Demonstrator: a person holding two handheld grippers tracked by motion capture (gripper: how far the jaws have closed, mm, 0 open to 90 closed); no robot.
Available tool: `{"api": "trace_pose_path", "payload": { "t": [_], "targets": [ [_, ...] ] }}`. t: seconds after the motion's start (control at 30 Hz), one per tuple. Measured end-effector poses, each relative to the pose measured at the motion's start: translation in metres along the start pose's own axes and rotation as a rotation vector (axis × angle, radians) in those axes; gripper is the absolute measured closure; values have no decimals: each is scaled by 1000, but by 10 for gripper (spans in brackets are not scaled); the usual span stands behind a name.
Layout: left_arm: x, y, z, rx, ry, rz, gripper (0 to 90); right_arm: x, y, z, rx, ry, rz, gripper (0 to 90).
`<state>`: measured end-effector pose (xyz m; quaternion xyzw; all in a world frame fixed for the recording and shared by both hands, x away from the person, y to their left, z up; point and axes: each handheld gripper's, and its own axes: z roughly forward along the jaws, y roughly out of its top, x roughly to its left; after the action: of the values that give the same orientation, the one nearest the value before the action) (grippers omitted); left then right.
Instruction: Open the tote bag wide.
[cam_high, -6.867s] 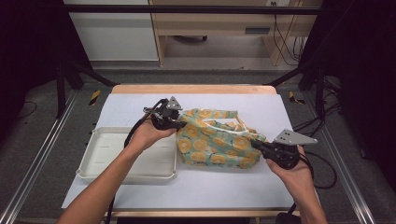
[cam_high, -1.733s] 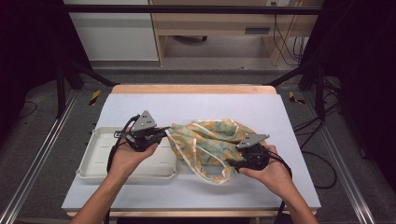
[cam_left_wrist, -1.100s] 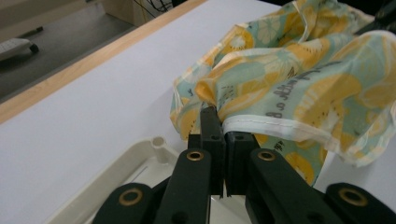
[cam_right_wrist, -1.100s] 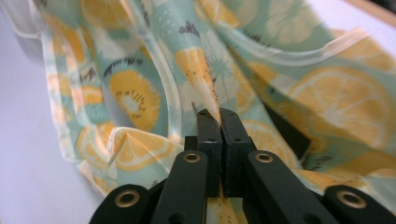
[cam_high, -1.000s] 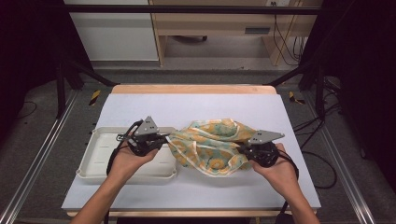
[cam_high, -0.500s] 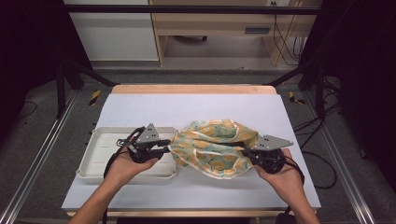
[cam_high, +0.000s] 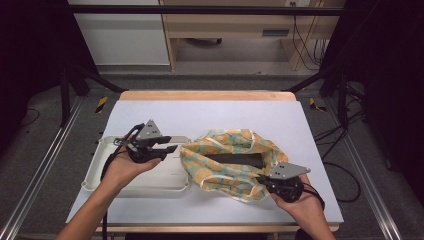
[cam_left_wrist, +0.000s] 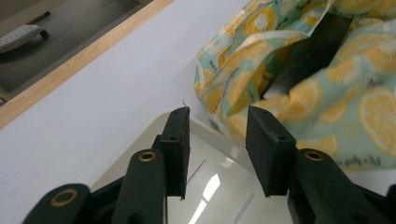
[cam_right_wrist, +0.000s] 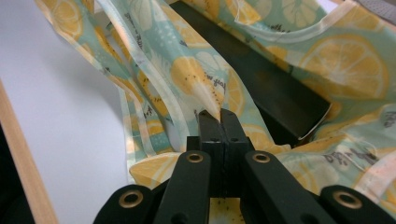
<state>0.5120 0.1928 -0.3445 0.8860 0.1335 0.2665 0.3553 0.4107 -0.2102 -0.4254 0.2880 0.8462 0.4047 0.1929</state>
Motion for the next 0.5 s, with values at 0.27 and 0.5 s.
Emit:
{"api": "trace_pose_path", "payload": {
  "t": [0.27, 0.5],
  "targets": [
    [3, 28, 36, 27, -54, 38, 489, 3, -4, 0, -11, 23, -10, 900],
    [-2, 41, 68, 90, -115, 95, 391, 7, -8, -5, -21, 38, -26, 900]
  ]
}}
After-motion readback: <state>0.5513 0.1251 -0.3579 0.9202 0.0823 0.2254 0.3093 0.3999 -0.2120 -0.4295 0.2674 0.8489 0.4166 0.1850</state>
